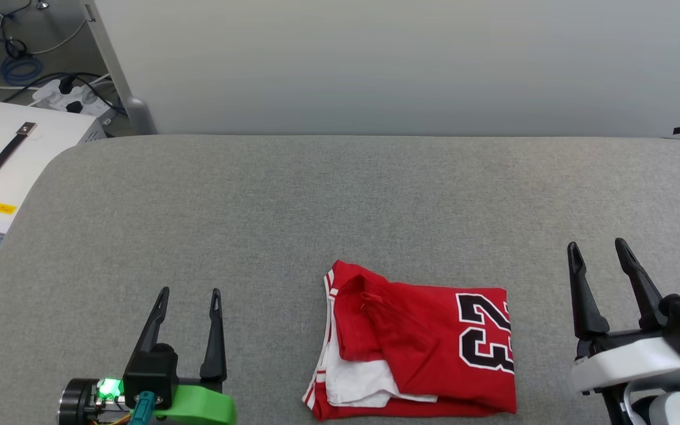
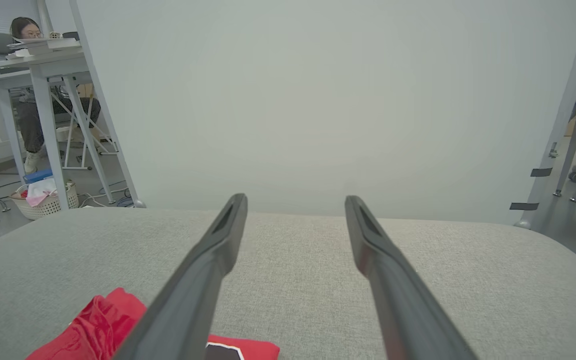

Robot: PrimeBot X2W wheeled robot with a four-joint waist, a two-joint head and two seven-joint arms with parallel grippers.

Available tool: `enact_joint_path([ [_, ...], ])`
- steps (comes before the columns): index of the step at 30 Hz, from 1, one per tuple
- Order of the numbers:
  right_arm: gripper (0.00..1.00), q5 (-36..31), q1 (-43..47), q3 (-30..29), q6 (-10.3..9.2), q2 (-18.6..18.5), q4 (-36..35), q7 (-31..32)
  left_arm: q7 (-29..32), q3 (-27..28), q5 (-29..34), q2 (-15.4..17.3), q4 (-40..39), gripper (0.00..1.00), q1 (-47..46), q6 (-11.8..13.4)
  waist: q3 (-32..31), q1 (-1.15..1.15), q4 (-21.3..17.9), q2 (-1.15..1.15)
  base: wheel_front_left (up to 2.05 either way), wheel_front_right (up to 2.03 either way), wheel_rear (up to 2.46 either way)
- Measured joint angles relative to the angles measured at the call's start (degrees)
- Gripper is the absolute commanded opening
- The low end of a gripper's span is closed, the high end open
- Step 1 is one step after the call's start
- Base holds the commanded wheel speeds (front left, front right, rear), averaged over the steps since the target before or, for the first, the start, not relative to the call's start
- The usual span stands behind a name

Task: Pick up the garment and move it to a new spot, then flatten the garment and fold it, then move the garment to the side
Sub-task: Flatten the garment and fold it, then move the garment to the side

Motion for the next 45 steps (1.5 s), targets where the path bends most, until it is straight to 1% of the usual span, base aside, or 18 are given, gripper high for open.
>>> enact_joint_path([
  [7,1.0,-2.25,4.61,-2.3,0.0,2.63,-3.93,-0.08,0.01,-0.05,0.0,0.12,-0.76,1.0,0.82,0.0,-0.23,0.0,0.09,0.0,0.0,0.0,0.0],
  [13,1.0,-3.71,7.86,-3.1,0.0,3.9,-4.83,-0.08,0.01,0.01,-0.01,0.15,-0.8,1.0,1.19,0.0,-0.44,0.0,0.56,0.0,0.0,0.0,0.0],
  [20,1.0,-5.04,9.39,-3.34,0.0,4.35,-5.34,-0.09,0.01,0.1,-0.01,0.21,-0.79,1.0,1.24,0.0,-0.43,0.0,0.87,0.0,0.0,0.0,0.0],
  [30,1.0,-5.48,9.28,-3.82,0.0,4.38,-4.71,-0.09,0.01,0.0,-0.01,0.19,-0.67,1.0,1.32,0.0,-0.24,0.0,1.09,0.0,0.0,0.0,0.0],
  [32,1.0,-5.44,8.56,-4.86,0.0,3.94,-4.82,-0.09,0.01,-0.05,-0.01,0.19,-0.65,1.0,1.31,-0.01,0.03,0.0,1.2,0.0,0.0,0.0,0.0],
  [35,1.0,-3.68,6.14,-7.81,-0.01,2.88,-5.21,-0.09,0.01,-0.35,-0.01,0.18,-0.55,1.0,1.13,-0.11,0.5,0.0,1.72,0.0,0.0,0.0,0.0],
  [38,1.0,-2.36,3.4,-10.1,0.0,0.08,-5.81,0.42,0.01,-0.4,-0.01,0.16,-0.53,1.0,0.99,-0.12,1.06,0.0,2.33,0.0,0.0,0.0,0.0],
  [40,1.0,-1.54,1.42,-10.48,-0.01,-1.87,-6.98,2.2,0.01,-0.44,-0.01,0.15,-0.53,1.0,0.74,-0.12,1.5,0.0,2.71,0.0,0.0,0.0,0.0],
  [42,1.0,0.25,-0.49,-10.06,-0.01,-3.05,-8.24,4.95,0.01,-0.55,-0.01,0.11,-0.54,1.0,0.53,-0.12,1.92,0.0,2.98,0.0,0.0,0.0,0.0],
  [45,1.0,4.03,-3.75,-7.93,-0.01,-5.98,-9.47,10.21,0.01,-0.74,-0.01,0.02,-0.44,1.0,0.17,-0.12,2.58,0.0,3.37,0.0,0.0,0.0,0.0],
])
